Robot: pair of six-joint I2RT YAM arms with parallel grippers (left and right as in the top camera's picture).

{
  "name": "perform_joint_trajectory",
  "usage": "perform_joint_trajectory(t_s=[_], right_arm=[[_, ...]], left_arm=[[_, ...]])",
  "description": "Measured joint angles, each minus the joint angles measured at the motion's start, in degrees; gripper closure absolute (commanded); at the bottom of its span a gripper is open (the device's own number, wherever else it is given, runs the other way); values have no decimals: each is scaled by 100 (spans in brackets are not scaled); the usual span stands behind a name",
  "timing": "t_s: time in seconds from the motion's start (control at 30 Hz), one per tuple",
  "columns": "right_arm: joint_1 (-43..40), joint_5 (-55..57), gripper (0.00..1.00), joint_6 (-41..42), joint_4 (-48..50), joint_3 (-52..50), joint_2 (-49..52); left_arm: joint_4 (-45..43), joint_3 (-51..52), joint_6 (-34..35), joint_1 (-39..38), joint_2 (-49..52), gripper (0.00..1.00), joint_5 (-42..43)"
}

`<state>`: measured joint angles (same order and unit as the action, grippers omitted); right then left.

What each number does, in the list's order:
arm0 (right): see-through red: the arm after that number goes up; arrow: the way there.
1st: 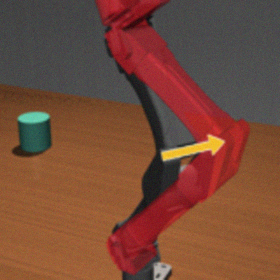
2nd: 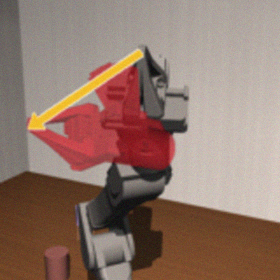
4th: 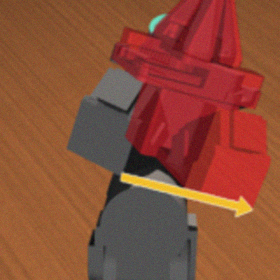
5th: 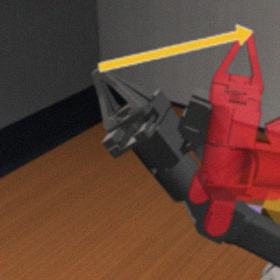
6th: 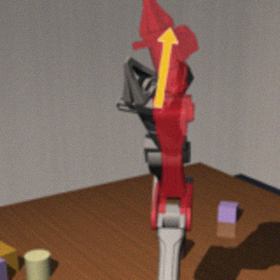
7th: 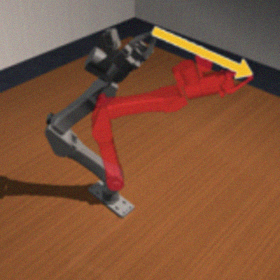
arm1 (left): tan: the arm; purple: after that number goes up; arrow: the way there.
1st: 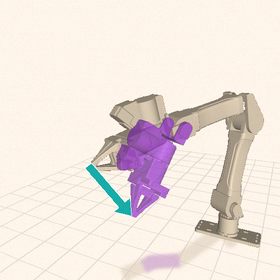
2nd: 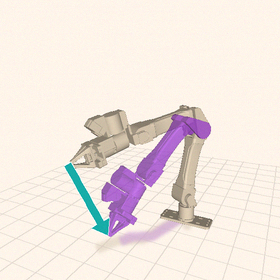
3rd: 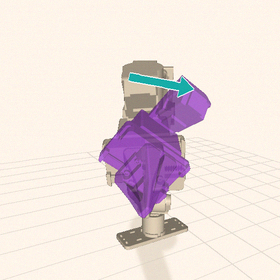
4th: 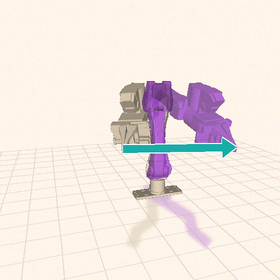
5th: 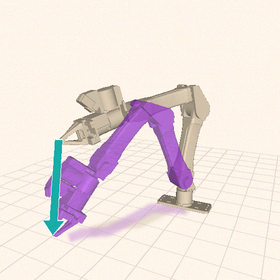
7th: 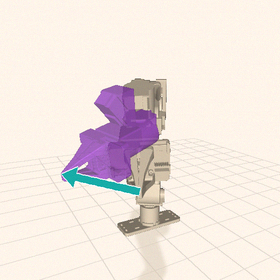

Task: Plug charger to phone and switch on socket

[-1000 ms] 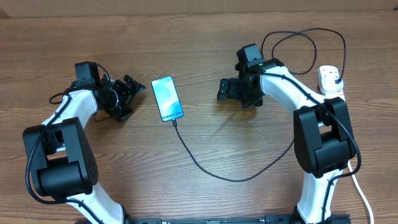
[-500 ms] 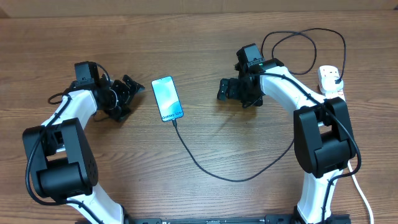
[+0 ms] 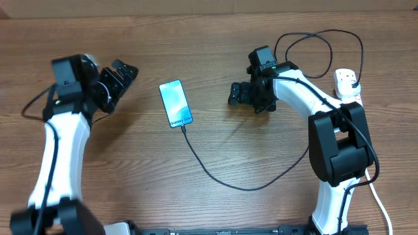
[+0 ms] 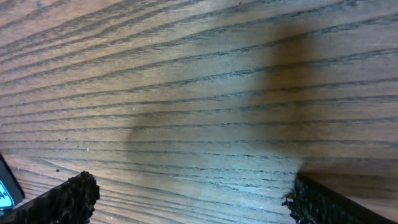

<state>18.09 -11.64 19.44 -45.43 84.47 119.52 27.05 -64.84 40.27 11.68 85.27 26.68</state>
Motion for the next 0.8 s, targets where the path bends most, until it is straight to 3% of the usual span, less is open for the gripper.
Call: perform_joint_trajectory(t_s=[0.1, 0.33, 0.43, 0.53, 0.8], right_arm=[[0, 2, 0, 4, 0, 0, 0], [0, 9, 0, 4, 0, 0, 0], [0, 7, 0, 4, 0, 0, 0], [0, 7, 0, 2, 2, 0, 0], [0, 4, 0, 2, 7, 0, 0]], left_arm=[[81, -2, -85, 0, -420, 0, -289], [1480, 15, -691, 0, -570, 0, -1167], [1493, 166, -798, 0, -570, 1, -1545], [896, 509, -881, 0, -570, 1, -1766], [-1871, 1840, -1255, -289, -566, 1, -1825]])
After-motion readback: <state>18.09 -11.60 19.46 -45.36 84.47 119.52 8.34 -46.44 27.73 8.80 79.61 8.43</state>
